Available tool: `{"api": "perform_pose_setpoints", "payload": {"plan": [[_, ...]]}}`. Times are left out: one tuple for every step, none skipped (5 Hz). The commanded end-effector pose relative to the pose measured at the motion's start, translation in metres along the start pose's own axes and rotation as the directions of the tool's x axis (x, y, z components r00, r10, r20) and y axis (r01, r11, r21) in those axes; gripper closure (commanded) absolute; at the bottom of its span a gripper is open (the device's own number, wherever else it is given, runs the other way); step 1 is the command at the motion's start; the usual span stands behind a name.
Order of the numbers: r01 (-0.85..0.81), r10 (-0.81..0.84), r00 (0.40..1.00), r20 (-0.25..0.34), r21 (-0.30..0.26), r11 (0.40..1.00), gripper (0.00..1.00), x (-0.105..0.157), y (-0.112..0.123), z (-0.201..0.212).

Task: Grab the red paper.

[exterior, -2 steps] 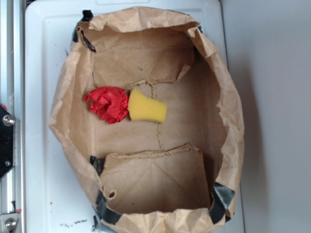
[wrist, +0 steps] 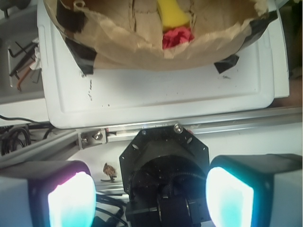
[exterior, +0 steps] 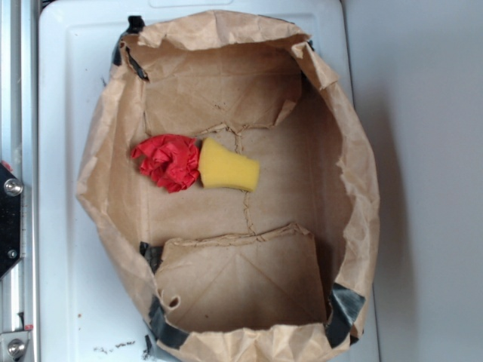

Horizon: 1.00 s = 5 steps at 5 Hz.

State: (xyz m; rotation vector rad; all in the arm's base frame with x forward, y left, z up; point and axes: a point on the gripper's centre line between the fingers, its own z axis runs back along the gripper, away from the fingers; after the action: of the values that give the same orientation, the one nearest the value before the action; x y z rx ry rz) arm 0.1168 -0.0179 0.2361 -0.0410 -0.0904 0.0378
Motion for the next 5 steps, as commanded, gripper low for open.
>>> {"api": "perform_pose_setpoints", "payload": {"plan": [[-0.097,0.098,0.994,0.057,-0.012,0.995,0.0,0.064,0.02,-0.049],[-0.105,0.105,0.989,0.102,-0.006,0.994,0.0,0.1,0.014,-0.1],[-0.117,0.117,0.987,0.113,-0.006,0.993,0.0,0.095,0.014,-0.149],[-0.091,0.092,0.988,0.121,-0.013,0.996,0.0,0.08,0.004,-0.12],[-0.068,0.073,0.991,0.117,-0.044,0.997,0.0,0.064,-0.005,-0.069]]}}
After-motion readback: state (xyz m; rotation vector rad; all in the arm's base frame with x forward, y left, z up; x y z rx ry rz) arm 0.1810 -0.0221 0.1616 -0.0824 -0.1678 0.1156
